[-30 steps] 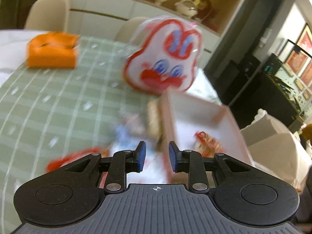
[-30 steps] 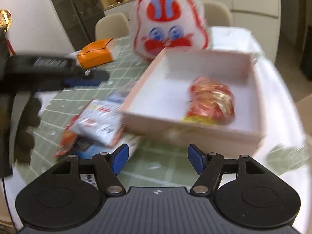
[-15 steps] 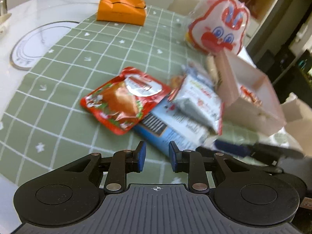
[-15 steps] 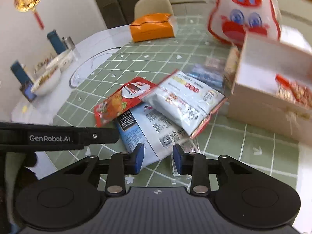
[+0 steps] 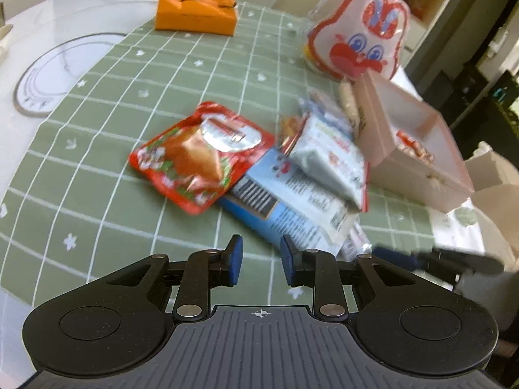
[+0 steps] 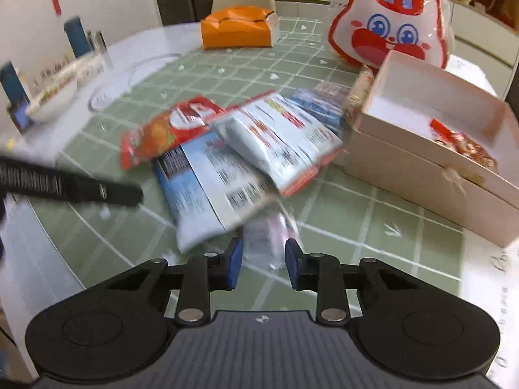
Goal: Organize snacks
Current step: 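Grasp the clear-wrapped stick snack with the right gripper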
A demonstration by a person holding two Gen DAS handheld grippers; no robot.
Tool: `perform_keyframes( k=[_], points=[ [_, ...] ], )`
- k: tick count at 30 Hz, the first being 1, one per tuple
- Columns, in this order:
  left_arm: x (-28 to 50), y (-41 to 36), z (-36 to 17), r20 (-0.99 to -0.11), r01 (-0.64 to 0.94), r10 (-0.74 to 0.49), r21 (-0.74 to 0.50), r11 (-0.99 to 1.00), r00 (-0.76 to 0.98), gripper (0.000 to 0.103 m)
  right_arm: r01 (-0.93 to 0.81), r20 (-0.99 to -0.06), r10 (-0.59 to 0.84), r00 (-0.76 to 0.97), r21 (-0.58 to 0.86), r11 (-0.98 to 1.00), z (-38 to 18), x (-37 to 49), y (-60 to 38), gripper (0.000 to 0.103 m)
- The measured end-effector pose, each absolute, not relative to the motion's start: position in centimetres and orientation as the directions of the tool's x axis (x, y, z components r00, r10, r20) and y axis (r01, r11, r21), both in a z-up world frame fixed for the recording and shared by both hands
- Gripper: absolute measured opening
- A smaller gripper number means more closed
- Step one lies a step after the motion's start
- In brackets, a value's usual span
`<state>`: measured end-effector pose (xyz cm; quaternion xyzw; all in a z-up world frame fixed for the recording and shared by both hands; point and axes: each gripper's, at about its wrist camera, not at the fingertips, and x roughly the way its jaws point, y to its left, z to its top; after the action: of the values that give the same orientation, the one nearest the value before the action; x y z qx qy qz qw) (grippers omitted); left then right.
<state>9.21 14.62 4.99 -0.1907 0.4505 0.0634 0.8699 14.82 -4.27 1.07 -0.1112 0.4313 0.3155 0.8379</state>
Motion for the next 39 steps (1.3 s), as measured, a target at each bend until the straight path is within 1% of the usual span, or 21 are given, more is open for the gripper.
perform_keyframes(
  k=[3, 6, 8, 10, 11, 12, 14, 17, 19, 20, 22, 23, 24, 26, 27, 30, 33, 35, 37, 39],
  points=[
    [9.9, 15.8, 6.0, -0.764, -0.273, -0.044, -0.282, 0.92, 0.644, 0.029, -0.585, -0.793, 0.415, 0.446, 0.093, 0.806, 1.0, 14.3, -6.6, 0.028],
    [12.1, 17.2, 6.8, -0.736, -0.279, 0.032, -0.214, 0.936, 0.676, 0.029, -0.548, -0.791, 0.39, 0.472, 0.083, 0.833, 1.2, 14.4, -8.3, 0.028],
    [14.3, 18.0, 6.9, -0.739, -0.261, 0.06, -0.16, 0.952, 0.671, 0.029, -0.541, -0.785, 0.394, 0.478, 0.09, 0.836, 1.4, 14.4, -8.9, 0.029],
    [16.2, 18.7, 6.7, -0.756, -0.268, 0.062, -0.153, 0.951, 0.652, 0.029, -0.544, -0.778, 0.407, 0.479, 0.101, 0.833, 1.8, 14.3, -9.0, 0.042],
    [16.9, 18.7, 6.8, -0.765, -0.259, 0.025, -0.186, 0.948, 0.644, 0.029, -0.549, -0.767, 0.418, 0.486, 0.103, 0.829, 2.1, 14.2, -8.7, 0.052],
    [17.4, 18.6, 6.9, -0.768, -0.239, -0.029, -0.235, 0.942, 0.64, 0.029, -0.559, -0.756, 0.429, 0.494, 0.101, 0.823, 2.3, 14.1, -8.3, 0.057],
    [17.5, 17.4, 7.0, -0.764, -0.202, -0.087, -0.276, 0.94, 0.639, 0.029, -0.596, -0.74, 0.452, 0.497, 0.088, 0.798, 2.5, 14.2, -6.9, 0.06],
    [16.8, 15.1, 6.6, -0.784, -0.155, -0.109, -0.254, 0.955, 0.611, 0.029, -0.63, -0.739, 0.453, 0.499, 0.049, 0.775, 2.0, 15.0, -4.6, 0.06],
    [15.7, 14.6, 5.8, -0.798, -0.164, -0.132, -0.277, 0.947, 0.588, 0.029, -0.639, -0.75, 0.44, 0.494, 0.03, 0.769, 1.4, 15.8, -3.1, 0.06],
    [15.2, 14.5, 5.5, -0.802, -0.173, -0.137, -0.286, 0.943, 0.581, 0.029, -0.647, -0.753, 0.451, 0.479, 0.044, 0.761, 1.3, 16.0, -2.6, 0.059],
    [13.9, 14.2, 5.1, -0.807, -0.191, -0.14, -0.298, 0.935, 0.574, 0.029, -0.671, -0.763, 0.478, 0.435, 0.08, 0.737, 1.1, 16.0, -1.4, 0.049],
    [13.3, 14.1, 4.8, -0.808, -0.2, -0.145, -0.308, 0.93, 0.571, 0.029, -0.674, -0.765, 0.474, 0.435, 0.073, 0.735, 1.1, 15.7, -1.0, 0.043],
    [12.7, 14.0, 4.5, -0.81, -0.209, -0.154, -0.321, 0.924, 0.566, 0.029, -0.671, -0.766, 0.462, 0.447, 0.055, 0.739, 1.1, 15.4, -0.7, 0.042],
    [12.1, 13.4, 3.9, -0.813, -0.215, -0.163, -0.333, 0.918, 0.559, 0.029, -0.659, -0.765, 0.462, 0.448, 0.067, 0.749, 1.1, 15.1, -1.1, 0.041],
    [12.0, 12.7, 3.6, -0.811, -0.22, -0.138, -0.311, 0.924, 0.568, 0.029, -0.647, -0.765, 0.463, 0.448, 0.079, 0.758, 1.1, 14.9, -1.7, 0.041],
    [12.3, 9.9, 3.5, -0.8, -0.256, 0.001, -0.19, 0.948, 0.6, 0.029, -0.64, -0.759, 0.479, 0.441, 0.108, 0.76, 1.3, 14.2, -5.1, 0.041],
    [12.8, 6.7, 2.8, -0.788, -0.256, 0.024, -0.17, 0.952, 0.615, 0.03, -0.639, -0.764, 0.49, 0.42, 0.134, 0.757, 1.5, 14.2, -9.6, 0.041],
    [13.7, 4.5, 2.1, -0.79, -0.235, 0.079, -0.084, 0.968, 0.609, 0.031, -0.639, -0.761, 0.495, 0.418, 0.14, 0.756, 1.4, 14.3, -12.4, 0.041],
    [14.0, 3.0, 1.6, -0.775, -0.256, 0.151, -0.015, 0.967, 0.614, 0.031, -0.637, -0.755, 0.497, 0.427, 0.139, 0.758, 1.2, 14.7, -14.7, 0.041],
    [13.7, 2.4, 1.4, -0.765, -0.302, 0.202, 0.009, 0.953, 0.612, 0.03, -0.636, -0.751, 0.492, 0.441, 0.125, 0.762, 1.0, 14.9, -16.5, 0.042]
  ],
)
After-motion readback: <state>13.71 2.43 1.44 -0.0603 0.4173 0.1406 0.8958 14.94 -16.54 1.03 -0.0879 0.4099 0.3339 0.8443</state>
